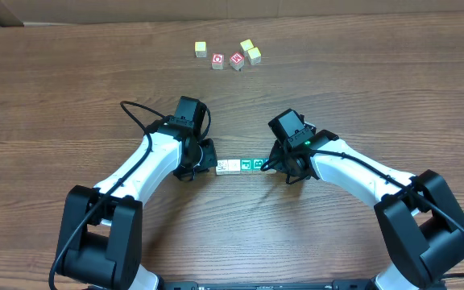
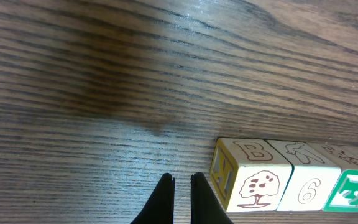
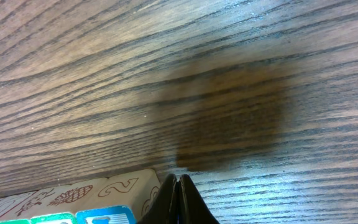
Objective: Flip 5 blocks
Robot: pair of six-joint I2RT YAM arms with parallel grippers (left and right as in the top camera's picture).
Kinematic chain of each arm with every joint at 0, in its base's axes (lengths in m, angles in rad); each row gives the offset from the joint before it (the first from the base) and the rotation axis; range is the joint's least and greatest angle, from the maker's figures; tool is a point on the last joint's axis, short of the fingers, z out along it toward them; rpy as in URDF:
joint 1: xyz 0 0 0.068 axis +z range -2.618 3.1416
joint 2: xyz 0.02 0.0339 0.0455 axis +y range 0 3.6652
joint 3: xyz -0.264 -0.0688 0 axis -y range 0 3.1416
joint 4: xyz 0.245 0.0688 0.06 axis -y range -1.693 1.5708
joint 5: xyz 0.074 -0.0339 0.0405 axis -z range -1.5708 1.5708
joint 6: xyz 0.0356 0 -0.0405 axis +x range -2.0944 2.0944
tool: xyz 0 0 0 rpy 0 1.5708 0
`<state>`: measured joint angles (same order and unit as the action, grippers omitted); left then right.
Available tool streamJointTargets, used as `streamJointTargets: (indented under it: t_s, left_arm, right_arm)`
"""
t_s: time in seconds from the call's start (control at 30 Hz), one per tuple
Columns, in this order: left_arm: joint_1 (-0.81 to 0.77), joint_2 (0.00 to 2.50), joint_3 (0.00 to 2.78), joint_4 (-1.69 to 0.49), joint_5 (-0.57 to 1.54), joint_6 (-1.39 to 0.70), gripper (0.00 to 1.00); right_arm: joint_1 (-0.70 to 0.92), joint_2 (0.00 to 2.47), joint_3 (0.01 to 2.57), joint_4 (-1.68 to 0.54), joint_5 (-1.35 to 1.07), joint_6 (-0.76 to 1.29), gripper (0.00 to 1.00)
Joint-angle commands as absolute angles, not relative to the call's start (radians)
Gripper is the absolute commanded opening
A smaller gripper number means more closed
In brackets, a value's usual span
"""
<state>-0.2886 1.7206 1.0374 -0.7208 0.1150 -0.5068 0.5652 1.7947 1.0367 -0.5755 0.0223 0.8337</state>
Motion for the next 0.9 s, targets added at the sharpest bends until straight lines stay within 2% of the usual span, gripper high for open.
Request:
streamJointTargets:
  t_s: [0.0, 0.4, 0.87]
  left_arm:
    - [-0.296, 1.73, 1.013, -0.716, 0.099, -0.525, 0.04]
    - [-0.296, 1.731, 0.969, -0.623, 0.115, -0.532, 0.04]
    - [-0.296, 1.731, 0.969, -0.619, 0.165, -0.532, 0.04]
  right_arm:
    - [0.569, 1.794, 1.033, -0.572, 0.021, 0.838, 0.04]
    - [0.568, 1.794, 1.033, -0.569, 0.022, 0.838, 0.04]
    - [0.569, 1.794, 1.033, -0.567, 0.021, 0.838, 0.04]
